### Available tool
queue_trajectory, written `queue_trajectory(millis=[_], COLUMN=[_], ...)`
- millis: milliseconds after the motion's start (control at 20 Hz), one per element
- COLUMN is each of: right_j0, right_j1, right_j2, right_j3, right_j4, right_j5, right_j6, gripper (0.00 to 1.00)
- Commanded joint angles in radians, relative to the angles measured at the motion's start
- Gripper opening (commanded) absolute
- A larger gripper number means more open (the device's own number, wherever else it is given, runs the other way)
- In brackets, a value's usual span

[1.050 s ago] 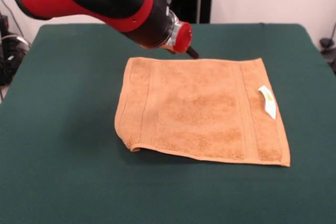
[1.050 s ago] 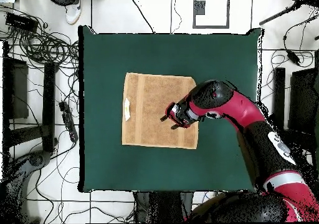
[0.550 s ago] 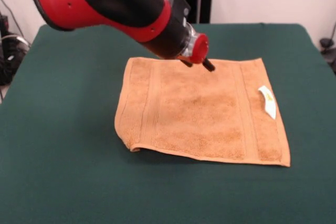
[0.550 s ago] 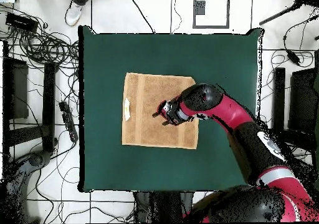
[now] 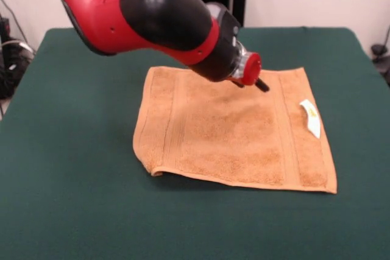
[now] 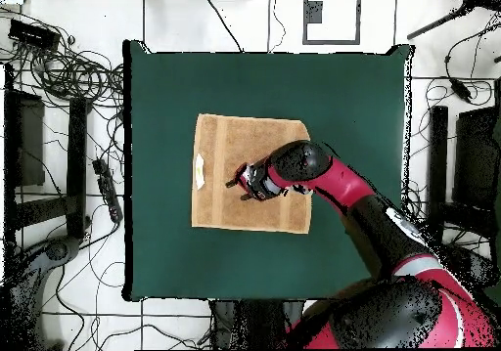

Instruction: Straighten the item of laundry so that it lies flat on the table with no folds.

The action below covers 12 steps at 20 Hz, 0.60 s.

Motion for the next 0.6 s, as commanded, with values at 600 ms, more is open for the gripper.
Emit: queue_trajectory(millis=[600], right_j0=[-0.008], right_j1=[0.149], right_j2=[0.159], right_j3=[0.082], right_j4=[0.125], right_j5=[-0.101], right_j6=[0.003], gripper=[1.0])
